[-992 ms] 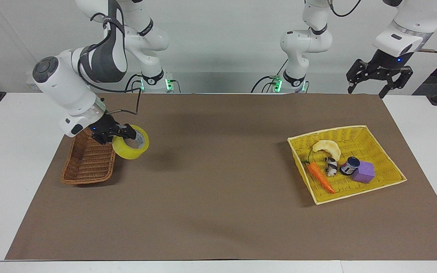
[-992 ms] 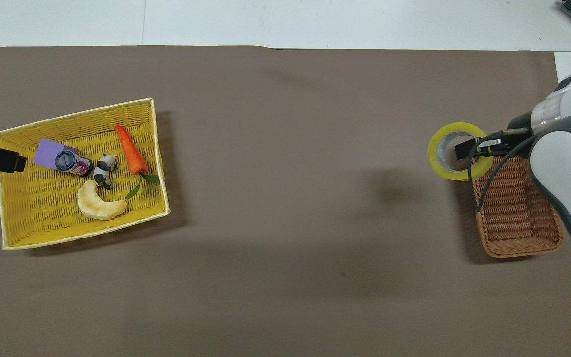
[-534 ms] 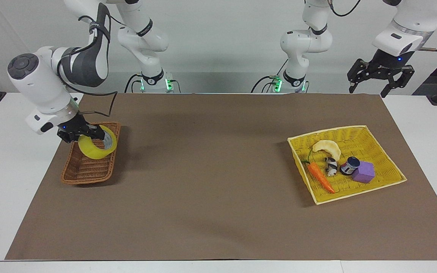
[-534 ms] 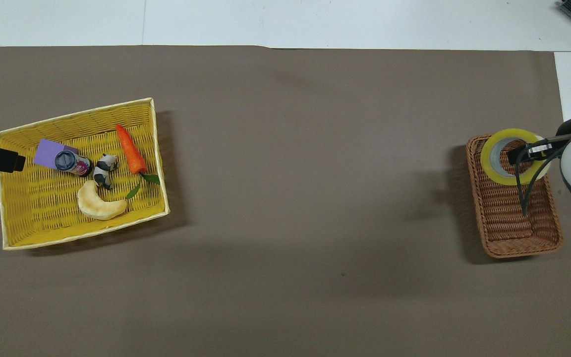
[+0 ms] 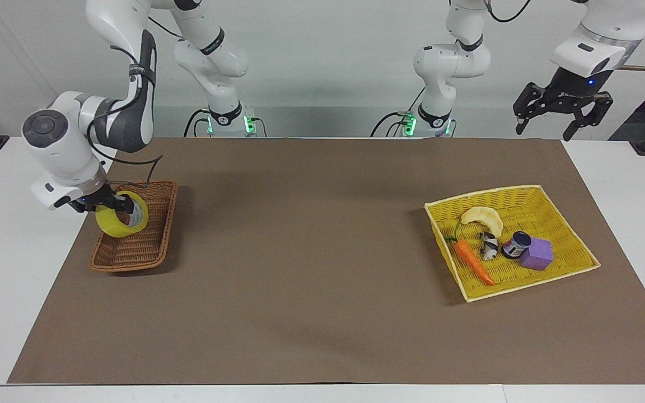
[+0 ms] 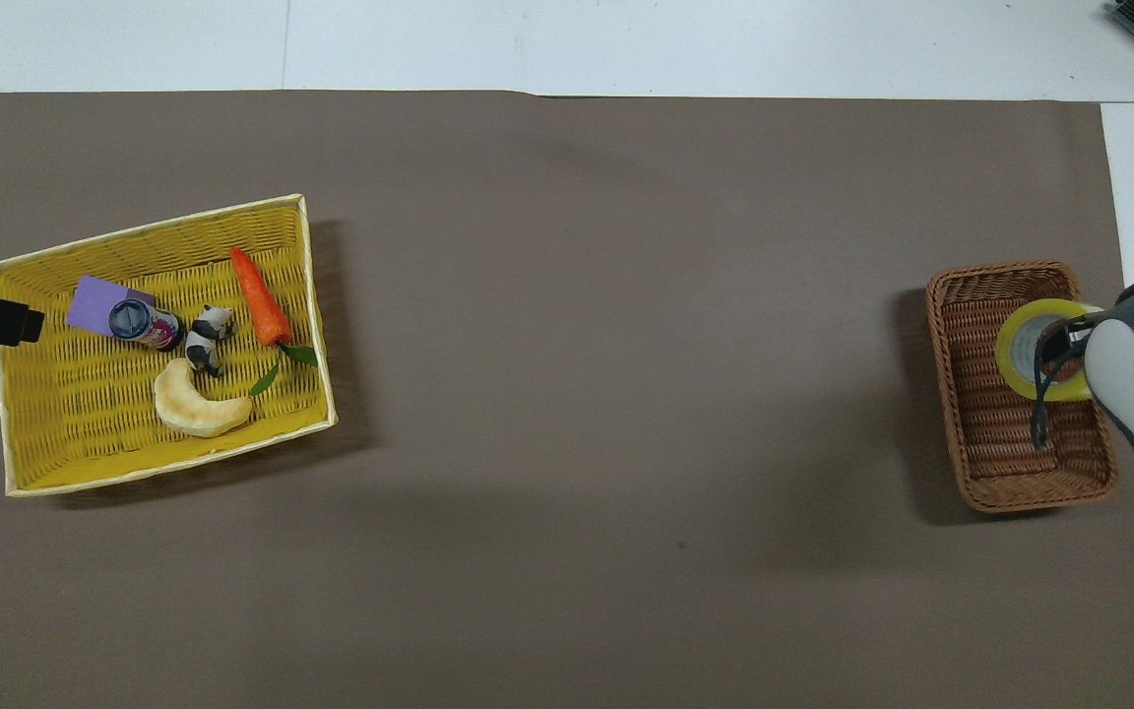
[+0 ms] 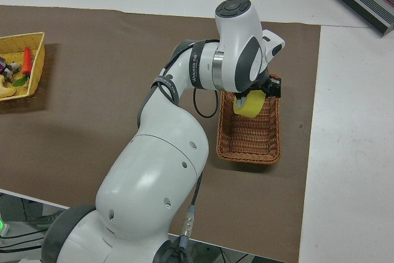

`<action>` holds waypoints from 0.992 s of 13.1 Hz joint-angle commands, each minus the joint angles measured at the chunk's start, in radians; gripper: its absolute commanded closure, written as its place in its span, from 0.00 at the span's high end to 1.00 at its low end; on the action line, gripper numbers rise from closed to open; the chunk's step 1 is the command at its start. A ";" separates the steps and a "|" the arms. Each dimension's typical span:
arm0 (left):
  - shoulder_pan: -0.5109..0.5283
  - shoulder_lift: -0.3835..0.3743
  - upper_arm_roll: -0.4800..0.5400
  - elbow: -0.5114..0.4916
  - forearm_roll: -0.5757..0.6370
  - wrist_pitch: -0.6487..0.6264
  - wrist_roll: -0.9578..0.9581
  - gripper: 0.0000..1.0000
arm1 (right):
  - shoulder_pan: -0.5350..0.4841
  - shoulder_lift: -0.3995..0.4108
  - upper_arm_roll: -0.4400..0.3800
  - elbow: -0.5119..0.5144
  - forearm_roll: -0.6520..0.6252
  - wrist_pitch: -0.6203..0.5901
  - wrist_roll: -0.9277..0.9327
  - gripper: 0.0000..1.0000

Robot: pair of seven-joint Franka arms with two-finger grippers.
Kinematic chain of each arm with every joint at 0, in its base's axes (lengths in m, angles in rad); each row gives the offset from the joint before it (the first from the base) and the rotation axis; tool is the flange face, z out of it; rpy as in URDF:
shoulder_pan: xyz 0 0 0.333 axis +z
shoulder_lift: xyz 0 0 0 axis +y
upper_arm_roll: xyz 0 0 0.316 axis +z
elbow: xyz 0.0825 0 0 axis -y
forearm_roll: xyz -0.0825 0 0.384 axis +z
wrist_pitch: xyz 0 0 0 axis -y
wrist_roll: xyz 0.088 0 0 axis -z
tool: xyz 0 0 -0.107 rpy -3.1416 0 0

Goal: Move tape to another basket
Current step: 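Lower the tape into the wicker basket and open the right gripper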

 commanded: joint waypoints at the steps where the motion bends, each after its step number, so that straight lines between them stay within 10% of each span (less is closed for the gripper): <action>1: 0.006 -0.007 -0.004 0.007 0.013 -0.021 0.005 1.00 | -0.037 -0.019 0.014 -0.095 -0.049 0.087 0.063 0.43; 2: 0.006 -0.007 -0.004 0.007 0.014 -0.019 0.005 1.00 | -0.040 -0.021 0.014 -0.104 -0.049 0.088 0.065 0.99; 13: 0.006 -0.007 -0.006 0.007 0.013 -0.019 0.005 1.00 | -0.011 -0.019 0.018 -0.089 -0.049 0.069 0.067 1.00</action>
